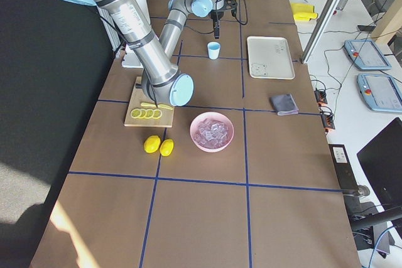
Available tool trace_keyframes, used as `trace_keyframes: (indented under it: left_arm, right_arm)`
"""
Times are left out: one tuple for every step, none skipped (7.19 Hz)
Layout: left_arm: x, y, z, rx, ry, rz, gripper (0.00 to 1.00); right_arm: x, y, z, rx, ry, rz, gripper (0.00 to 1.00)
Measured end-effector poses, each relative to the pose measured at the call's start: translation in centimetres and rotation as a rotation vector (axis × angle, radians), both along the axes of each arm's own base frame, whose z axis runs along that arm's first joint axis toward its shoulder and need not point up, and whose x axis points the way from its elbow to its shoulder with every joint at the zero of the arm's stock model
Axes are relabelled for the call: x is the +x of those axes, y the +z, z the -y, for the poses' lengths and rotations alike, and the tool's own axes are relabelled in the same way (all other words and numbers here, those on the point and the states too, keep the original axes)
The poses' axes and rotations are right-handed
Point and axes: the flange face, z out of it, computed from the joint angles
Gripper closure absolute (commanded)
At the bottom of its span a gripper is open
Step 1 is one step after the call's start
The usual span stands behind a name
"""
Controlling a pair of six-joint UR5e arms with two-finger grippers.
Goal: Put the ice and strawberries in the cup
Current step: 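Move the right gripper back over the pink ice bowl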
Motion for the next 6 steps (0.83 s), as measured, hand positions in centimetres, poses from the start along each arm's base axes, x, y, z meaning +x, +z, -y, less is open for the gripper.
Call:
trace_keyframes:
  left_arm:
    - [0.0, -0.1, 0.0, 0.001, -0.001, -0.003, 0.0]
    - [0.1, -0.3, -0.1, 0.001, -0.002, -0.014, 0.0]
    - [0.2, -0.4, -0.1, 0.001, -0.003, -0.025, 0.0]
    - [0.2, -0.5, -0.1, 0.001, -0.003, -0.031, 0.0]
    - [0.2, -0.6, -0.1, 0.003, -0.003, -0.033, 0.0]
    - [0.2, -0.7, -0.1, 0.006, -0.003, -0.034, 0.0]
  right_arm:
    - [3.3, 2.9, 0.2, 0.048, -0.022, -0.039, 0.0]
    - [6.6, 6.4, 0.5, 0.101, -0.071, -0.086, 0.0]
    - [9.5, 9.8, 0.8, 0.123, -0.115, -0.126, 0.0]
    - [12.3, 13.4, 0.9, 0.126, -0.154, -0.158, 0.0]
    - [15.6, 17.1, 0.6, 0.132, -0.199, -0.189, 0.0]
    - [18.9, 20.8, 0.3, 0.148, -0.248, -0.219, 0.0]
